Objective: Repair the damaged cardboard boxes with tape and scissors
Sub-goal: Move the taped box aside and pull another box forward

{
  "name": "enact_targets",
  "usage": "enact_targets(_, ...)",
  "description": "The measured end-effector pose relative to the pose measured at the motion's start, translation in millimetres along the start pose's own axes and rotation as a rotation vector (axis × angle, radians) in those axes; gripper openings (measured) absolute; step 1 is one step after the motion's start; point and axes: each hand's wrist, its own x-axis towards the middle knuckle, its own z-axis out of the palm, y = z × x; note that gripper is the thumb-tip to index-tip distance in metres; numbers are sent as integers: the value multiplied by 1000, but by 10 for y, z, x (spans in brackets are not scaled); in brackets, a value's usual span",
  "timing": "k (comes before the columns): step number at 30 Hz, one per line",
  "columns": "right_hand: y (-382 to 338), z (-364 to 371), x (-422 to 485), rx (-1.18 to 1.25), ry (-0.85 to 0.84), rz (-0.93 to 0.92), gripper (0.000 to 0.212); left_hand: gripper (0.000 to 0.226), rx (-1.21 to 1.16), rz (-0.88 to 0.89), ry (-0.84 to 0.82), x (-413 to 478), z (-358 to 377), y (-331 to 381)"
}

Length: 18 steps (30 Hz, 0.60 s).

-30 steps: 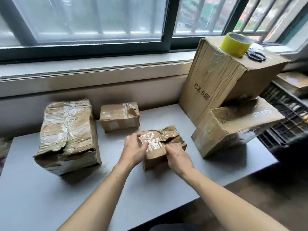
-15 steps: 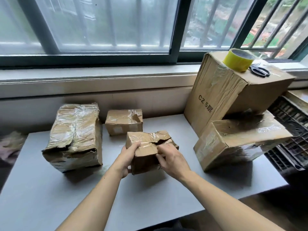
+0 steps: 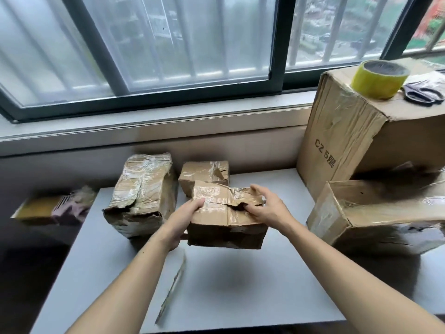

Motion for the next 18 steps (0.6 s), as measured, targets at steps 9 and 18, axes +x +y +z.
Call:
enact_targets(9,-168,-184,-96,123,29,-5,21,49,-60,-72,-132,94,-80,-59)
enact_targets(18,-90,-59,-195,215,127,124,23,41,246,287,222,226,-101,-98)
